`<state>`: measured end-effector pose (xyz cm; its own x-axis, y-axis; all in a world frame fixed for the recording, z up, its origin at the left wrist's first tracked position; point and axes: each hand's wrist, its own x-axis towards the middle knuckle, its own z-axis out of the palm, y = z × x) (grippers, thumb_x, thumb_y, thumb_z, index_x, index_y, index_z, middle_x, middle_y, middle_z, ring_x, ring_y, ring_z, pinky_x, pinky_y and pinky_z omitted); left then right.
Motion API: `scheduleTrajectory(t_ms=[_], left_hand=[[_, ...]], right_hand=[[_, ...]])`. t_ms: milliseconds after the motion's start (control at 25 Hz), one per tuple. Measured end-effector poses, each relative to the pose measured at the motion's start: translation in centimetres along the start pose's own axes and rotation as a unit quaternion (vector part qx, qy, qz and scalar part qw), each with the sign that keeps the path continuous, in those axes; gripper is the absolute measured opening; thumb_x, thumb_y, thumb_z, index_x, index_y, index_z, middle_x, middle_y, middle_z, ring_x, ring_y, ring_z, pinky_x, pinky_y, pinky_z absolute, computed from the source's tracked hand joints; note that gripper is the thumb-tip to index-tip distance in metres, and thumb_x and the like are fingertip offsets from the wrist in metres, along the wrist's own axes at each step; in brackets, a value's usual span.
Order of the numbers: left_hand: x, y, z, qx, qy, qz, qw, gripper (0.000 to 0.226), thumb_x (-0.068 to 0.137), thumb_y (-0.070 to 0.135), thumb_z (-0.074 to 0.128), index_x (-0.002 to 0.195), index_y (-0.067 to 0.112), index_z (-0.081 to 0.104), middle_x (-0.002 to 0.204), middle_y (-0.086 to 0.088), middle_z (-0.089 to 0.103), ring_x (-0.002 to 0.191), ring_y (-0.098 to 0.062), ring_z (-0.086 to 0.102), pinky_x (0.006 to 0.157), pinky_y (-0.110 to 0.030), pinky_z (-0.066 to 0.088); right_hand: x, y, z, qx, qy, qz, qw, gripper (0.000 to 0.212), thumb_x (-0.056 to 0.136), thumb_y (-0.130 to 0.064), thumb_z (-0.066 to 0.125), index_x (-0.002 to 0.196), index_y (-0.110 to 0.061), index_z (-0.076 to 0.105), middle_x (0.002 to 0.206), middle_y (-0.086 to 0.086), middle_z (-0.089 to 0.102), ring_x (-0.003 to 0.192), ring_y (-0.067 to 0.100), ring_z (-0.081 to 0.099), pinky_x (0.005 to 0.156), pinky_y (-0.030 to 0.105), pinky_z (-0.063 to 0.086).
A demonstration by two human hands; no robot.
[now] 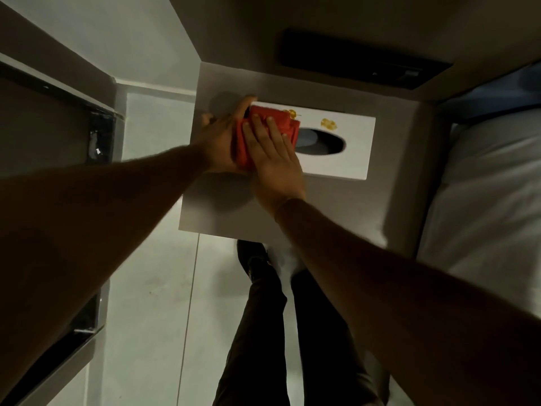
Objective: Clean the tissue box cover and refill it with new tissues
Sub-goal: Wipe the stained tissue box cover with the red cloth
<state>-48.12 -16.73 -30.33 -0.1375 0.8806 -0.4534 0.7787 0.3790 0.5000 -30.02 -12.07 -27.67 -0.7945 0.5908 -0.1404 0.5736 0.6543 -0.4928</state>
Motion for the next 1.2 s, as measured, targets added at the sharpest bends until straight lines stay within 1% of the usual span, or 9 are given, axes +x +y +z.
scheduleTrajectory(t_ms=[80, 160, 360, 480, 680, 840, 1000, 1120, 1200], left_hand=[[0.1, 0.4, -0.5, 0.018, -0.034, -0.019, 0.999, 0.151, 0.053, 0.092, 0.060, 0.169, 0.017, 0.002, 0.173, -0.013, 0.029, 0.158, -0.031, 0.030, 0.128, -0.052, 0.017], [0.4, 0.8, -0.5, 0.029, -0.034, -0.038, 0.998, 0.158, 0.050, 0.096, 0.062, 0.169, 0.018, -0.006, 0.175, -0.011, 0.024, 0.158, -0.031, 0.030, 0.128, -0.050, 0.017], [0.1, 1.0, -0.5, 0.000, -0.012, -0.033, 0.999, 0.145, 0.056, 0.072, 0.087, 0.163, 0.036, -0.004, 0.159, -0.009, 0.046, 0.142, -0.039, 0.049, 0.122, -0.058, 0.025], [0.2, 1.1, -0.6, -0.004, -0.024, -0.037, 0.999, 0.146, 0.059, 0.068, 0.090, 0.163, 0.036, -0.008, 0.161, -0.011, 0.041, 0.143, -0.041, 0.047, 0.123, -0.061, 0.026], [0.0, 1.2, -0.7, -0.035, -0.026, -0.054, 0.998, 0.149, 0.055, 0.066, 0.092, 0.161, 0.042, -0.009, 0.159, -0.012, 0.040, 0.139, -0.044, 0.047, 0.115, -0.063, 0.038], [0.1, 1.5, -0.5, -0.038, -0.038, -0.072, 0.996, 0.148, 0.059, 0.071, 0.089, 0.164, 0.038, -0.011, 0.163, -0.013, 0.038, 0.140, -0.041, 0.048, 0.114, -0.056, 0.042], [0.5, 0.7, -0.6, -0.040, -0.082, -0.080, 0.993, 0.140, 0.070, 0.063, 0.090, 0.171, 0.020, 0.002, 0.173, -0.016, 0.027, 0.156, -0.037, 0.033, 0.129, -0.047, 0.026], [0.3, 0.4, -0.7, -0.027, -0.087, -0.076, 0.993, 0.121, 0.076, 0.051, 0.089, 0.168, 0.013, 0.020, 0.169, -0.022, 0.034, 0.154, -0.038, 0.036, 0.128, -0.049, 0.028], [0.3, 0.6, -0.6, -0.036, -0.068, -0.092, 0.993, 0.118, 0.084, 0.049, 0.085, 0.169, 0.017, 0.010, 0.166, -0.024, 0.038, 0.147, -0.040, 0.044, 0.125, -0.050, 0.033]], right_hand=[[1.9, 0.3, -0.5, 0.002, 0.005, 0.010, 1.000, 0.079, 0.101, -0.023, 0.068, 0.169, -0.017, 0.026, 0.177, 0.008, 0.023, 0.165, 0.032, 0.011, 0.133, 0.052, 0.011], [3.0, 1.3, -1.1, -0.012, 0.008, 0.011, 1.000, 0.081, 0.100, -0.019, 0.068, 0.169, -0.019, 0.025, 0.177, 0.008, 0.022, 0.165, 0.032, 0.011, 0.133, 0.053, 0.011], [1.0, 8.7, -5.2, -0.019, 0.063, 0.139, 0.988, 0.070, 0.099, -0.024, 0.036, 0.169, -0.025, 0.028, 0.177, 0.005, 0.023, 0.164, 0.032, 0.011, 0.132, 0.058, 0.015], [-1.6, 11.9, -7.0, -0.026, 0.073, 0.189, 0.979, 0.070, 0.107, -0.010, 0.046, 0.170, -0.029, 0.023, 0.178, 0.001, 0.018, 0.165, 0.031, 0.006, 0.132, 0.056, 0.011], [0.0, 9.1, -5.9, 0.034, 0.090, 0.229, 0.969, 0.067, 0.106, -0.014, 0.045, 0.169, -0.023, 0.025, 0.178, 0.004, 0.019, 0.165, 0.032, 0.006, 0.133, 0.056, 0.008], [3.2, 2.6, -2.9, 0.052, 0.048, 0.114, 0.991, 0.073, 0.101, -0.001, 0.053, 0.167, -0.021, 0.031, 0.176, 0.006, 0.027, 0.164, 0.034, 0.012, 0.132, 0.057, 0.012], [4.8, -0.8, -1.0, 0.046, -0.005, 0.049, 0.998, 0.066, 0.105, -0.024, 0.042, 0.169, -0.022, 0.026, 0.178, 0.004, 0.021, 0.165, 0.031, 0.005, 0.133, 0.052, 0.004], [1.7, -0.3, -0.8, 0.038, -0.022, 0.002, 0.999, 0.073, 0.105, -0.011, 0.060, 0.169, -0.021, 0.026, 0.178, 0.006, 0.020, 0.165, 0.030, 0.006, 0.133, 0.052, 0.007], [-1.5, 0.3, -0.7, 0.041, -0.038, -0.031, 0.998, 0.079, 0.100, -0.004, 0.063, 0.168, -0.021, 0.027, 0.178, 0.005, 0.020, 0.164, 0.027, 0.003, 0.133, 0.048, 0.003]])
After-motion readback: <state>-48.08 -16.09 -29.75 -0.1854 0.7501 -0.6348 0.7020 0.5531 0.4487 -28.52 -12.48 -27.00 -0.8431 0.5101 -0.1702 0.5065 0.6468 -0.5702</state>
